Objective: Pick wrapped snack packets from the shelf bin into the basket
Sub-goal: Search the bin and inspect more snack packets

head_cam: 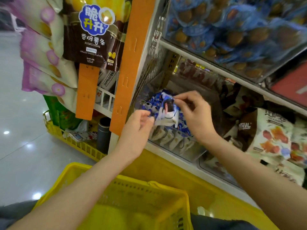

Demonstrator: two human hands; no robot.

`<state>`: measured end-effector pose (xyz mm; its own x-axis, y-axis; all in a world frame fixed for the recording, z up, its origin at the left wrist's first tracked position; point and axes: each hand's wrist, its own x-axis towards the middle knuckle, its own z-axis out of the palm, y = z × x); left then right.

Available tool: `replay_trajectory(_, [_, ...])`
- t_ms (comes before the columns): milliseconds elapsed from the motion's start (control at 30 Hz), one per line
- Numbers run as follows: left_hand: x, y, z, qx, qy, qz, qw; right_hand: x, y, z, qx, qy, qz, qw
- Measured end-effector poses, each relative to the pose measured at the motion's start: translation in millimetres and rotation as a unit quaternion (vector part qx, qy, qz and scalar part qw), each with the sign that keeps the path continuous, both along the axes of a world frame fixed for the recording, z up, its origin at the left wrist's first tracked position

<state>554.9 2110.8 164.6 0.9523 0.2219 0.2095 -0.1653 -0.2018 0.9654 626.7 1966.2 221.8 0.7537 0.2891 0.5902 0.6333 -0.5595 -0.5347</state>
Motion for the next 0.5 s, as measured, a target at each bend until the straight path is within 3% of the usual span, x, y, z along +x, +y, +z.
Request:
replay_trajectory(100, [-15, 2, -4, -0.168, 0.125, -0.076, 0.975, -38, 1, -22, 0.038, 0.08, 0.063, 0.994])
replay_trajectory(167, [-26, 4, -10, -0.188, 0.16, -0.125, 0.961, -54, 2, -38, 0.079, 0.154, 0.085, 0.981])
replay_trajectory(367, [-39, 14, -37, -0.031, 0.172, -0.133, 0.976, -74, 3, -79, 0.161, 0.38, 0.084, 0.907])
replay_trajectory(500, [-37, 13, -57, 0.024, 0.195, -0.124, 0.973, -80, 3, -93, 0.194, 0.469, 0.07, 0.859])
